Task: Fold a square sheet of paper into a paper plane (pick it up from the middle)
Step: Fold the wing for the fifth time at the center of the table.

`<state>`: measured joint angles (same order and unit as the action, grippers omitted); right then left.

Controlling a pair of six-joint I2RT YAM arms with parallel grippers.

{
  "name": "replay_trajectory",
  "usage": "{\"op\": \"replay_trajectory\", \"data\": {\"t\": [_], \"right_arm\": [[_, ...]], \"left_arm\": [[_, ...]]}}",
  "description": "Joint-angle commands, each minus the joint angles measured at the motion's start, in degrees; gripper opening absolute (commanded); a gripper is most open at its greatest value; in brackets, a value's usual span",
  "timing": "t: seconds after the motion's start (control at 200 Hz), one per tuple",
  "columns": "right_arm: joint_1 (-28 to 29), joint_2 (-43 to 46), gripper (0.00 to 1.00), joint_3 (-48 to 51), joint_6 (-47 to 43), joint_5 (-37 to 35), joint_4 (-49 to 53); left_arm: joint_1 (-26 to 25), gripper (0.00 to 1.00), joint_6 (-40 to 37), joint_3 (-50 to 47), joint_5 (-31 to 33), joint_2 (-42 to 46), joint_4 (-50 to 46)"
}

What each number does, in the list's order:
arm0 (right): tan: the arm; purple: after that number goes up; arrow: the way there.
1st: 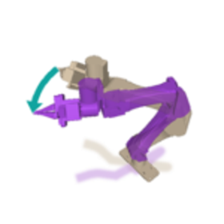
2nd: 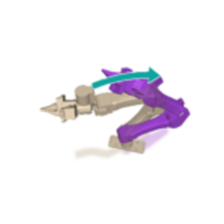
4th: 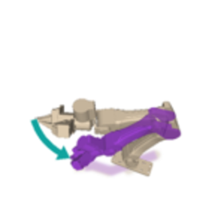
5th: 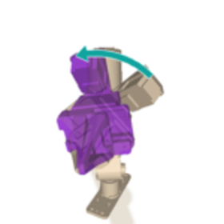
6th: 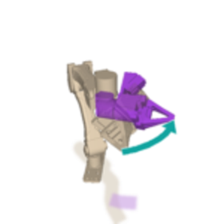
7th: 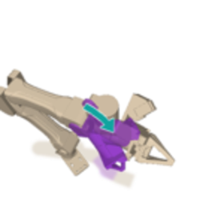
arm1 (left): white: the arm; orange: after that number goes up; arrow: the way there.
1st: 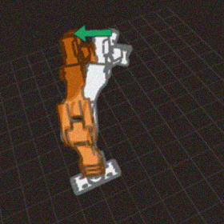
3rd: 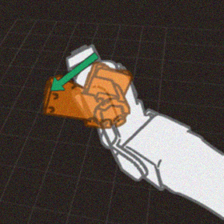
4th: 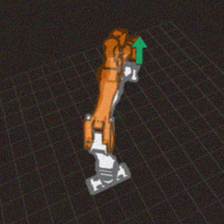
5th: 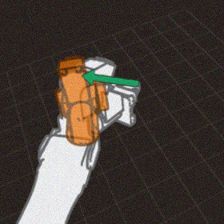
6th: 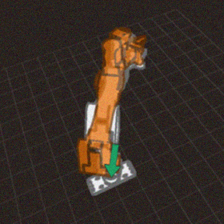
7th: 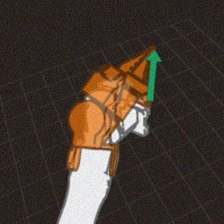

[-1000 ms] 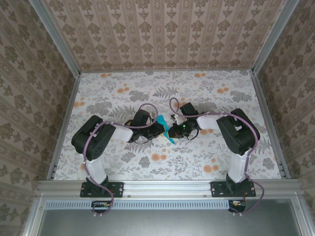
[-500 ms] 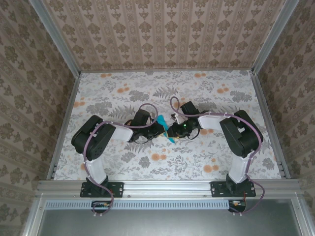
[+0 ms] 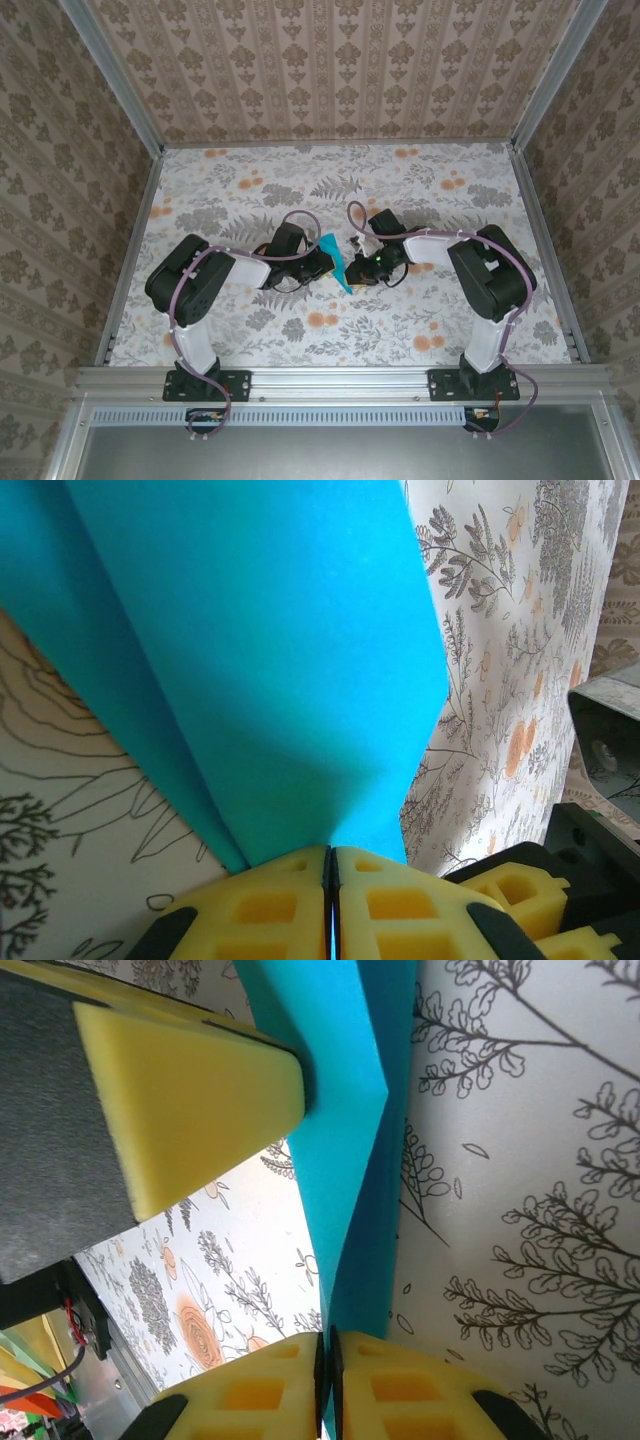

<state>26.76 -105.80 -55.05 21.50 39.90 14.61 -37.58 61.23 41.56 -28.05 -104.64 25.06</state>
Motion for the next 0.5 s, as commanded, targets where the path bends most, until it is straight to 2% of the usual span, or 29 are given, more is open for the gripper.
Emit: {"op": "replay_trajectory", "data": {"t": [0.0,0.175,0.495], "right_arm": [[0.03,-2.21,0.13,-0.48,-0.98,0.03,1.95],[0.13,-2.93,0.14,-1.19,-0.85,-0.22,1.74],[0.13,2.84,0.22,0.33,-1.76,-1.04,4.23]], "left_arm": [[-0.47,0.11,-0.17,-0.18,2.22,-1.27,-5.89],[-0.47,0.11,-0.20,-0.08,2.30,-1.29,-6.24],[-0.47,0.10,-0.06,-0.43,2.84,-1.09,-6.69]]}}
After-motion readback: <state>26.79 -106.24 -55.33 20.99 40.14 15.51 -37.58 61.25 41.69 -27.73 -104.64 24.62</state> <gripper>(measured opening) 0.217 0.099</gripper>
